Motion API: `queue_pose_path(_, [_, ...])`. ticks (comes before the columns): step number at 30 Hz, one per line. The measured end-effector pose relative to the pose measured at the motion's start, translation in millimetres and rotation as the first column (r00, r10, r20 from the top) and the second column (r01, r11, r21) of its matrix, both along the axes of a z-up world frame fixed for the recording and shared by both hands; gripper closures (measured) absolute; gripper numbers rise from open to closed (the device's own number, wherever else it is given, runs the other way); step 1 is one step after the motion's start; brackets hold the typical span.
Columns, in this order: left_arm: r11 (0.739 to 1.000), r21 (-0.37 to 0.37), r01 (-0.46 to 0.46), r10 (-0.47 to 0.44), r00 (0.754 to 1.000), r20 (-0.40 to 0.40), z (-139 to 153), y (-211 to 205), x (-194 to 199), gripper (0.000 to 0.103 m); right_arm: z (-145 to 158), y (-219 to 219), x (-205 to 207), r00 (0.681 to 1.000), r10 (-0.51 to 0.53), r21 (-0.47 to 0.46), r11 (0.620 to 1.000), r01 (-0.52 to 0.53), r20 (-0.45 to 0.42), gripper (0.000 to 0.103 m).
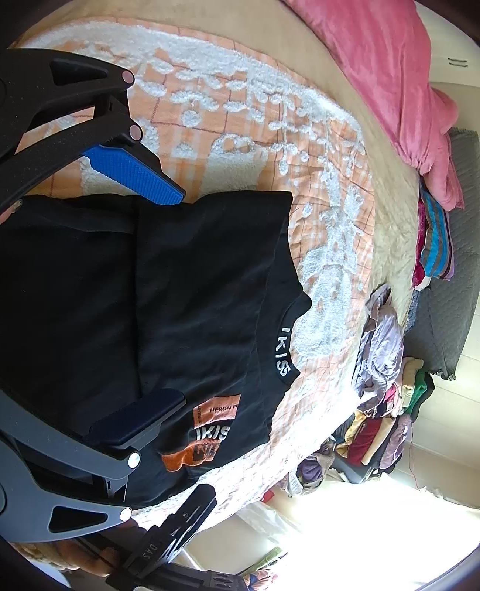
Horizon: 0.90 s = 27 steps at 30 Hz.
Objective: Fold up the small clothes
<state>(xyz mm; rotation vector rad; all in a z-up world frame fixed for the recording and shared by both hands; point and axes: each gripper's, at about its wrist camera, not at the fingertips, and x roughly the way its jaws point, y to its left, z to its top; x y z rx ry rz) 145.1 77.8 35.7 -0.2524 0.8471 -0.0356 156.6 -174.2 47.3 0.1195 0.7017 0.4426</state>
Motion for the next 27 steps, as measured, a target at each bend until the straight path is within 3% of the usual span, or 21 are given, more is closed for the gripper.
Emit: queue_pose_path(27, [0.998,0.028,0.052,-0.054,0.997,0.057,23.6,-12.3,-48.6,0.01,46.1,10.3,-56.0,0.991,0.08,0.068,0.994,-0.088,0.104,0.004])
